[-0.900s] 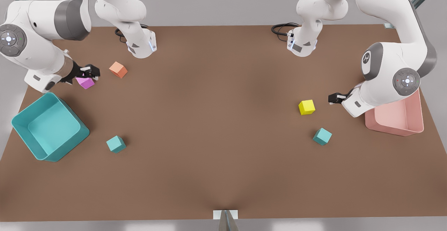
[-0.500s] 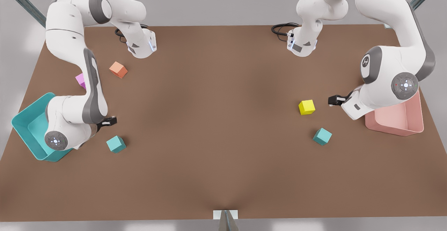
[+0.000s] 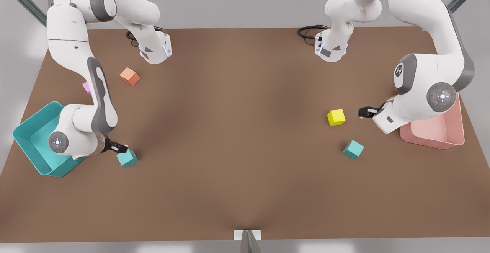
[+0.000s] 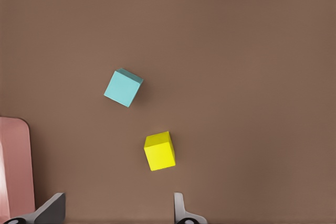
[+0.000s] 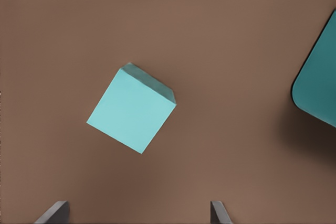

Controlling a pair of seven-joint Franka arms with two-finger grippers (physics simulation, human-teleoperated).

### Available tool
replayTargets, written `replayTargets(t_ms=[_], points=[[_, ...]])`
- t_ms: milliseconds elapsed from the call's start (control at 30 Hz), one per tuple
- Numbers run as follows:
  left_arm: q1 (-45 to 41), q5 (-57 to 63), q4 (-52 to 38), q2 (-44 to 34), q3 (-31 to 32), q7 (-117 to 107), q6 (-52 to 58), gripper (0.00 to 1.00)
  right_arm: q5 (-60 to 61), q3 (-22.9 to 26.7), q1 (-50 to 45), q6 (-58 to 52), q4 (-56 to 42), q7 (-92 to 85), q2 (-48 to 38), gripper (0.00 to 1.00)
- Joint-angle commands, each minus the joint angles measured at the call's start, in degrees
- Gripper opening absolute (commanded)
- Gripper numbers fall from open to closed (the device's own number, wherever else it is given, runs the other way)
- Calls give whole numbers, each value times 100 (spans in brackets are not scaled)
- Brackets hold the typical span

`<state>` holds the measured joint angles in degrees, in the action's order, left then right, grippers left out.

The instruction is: Stack the two blue cubes on top of each other

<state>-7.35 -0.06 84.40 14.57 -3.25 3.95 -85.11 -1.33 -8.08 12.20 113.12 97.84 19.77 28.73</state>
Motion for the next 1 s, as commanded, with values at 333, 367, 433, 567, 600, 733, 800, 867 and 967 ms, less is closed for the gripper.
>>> replayTargets(t_ms=[333, 367, 433, 567, 600, 733, 800, 867, 967], points=[[58, 6, -11, -15, 0, 9, 12, 100, 520, 52, 72, 1881, 455, 3376, 124, 100], [49, 6, -11, -15, 8, 1, 12, 100, 520, 79, 63, 1872, 455, 3402, 125, 100], [32, 6, -11, -15, 8, 1, 20, 100, 520, 79, 63, 1810, 464, 3516, 125, 100], [32, -2, -3, -15, 8, 1, 29, 100, 511, 79, 54, 1801, 499, 3683, 256, 100], [32, -2, -11, -15, 8, 1, 29, 100, 502, 79, 54, 1801, 472, 3683, 300, 100], [32, -2, -3, -15, 8, 1, 29, 100, 484, 79, 45, 1863, 437, 3727, 415, 100], [32, -2, -3, -15, 8, 1, 29, 100, 484, 79, 36, 1872, 358, 3727, 520, 100], [32, -2, -3, -15, 8, 1, 29, 100, 484, 79, 36, 1872, 305, 3727, 634, 100], [41, -2, 6, -6, 8, 1, 47, 100, 476, 79, 28, 1889, 270, 3727, 678, 100]])
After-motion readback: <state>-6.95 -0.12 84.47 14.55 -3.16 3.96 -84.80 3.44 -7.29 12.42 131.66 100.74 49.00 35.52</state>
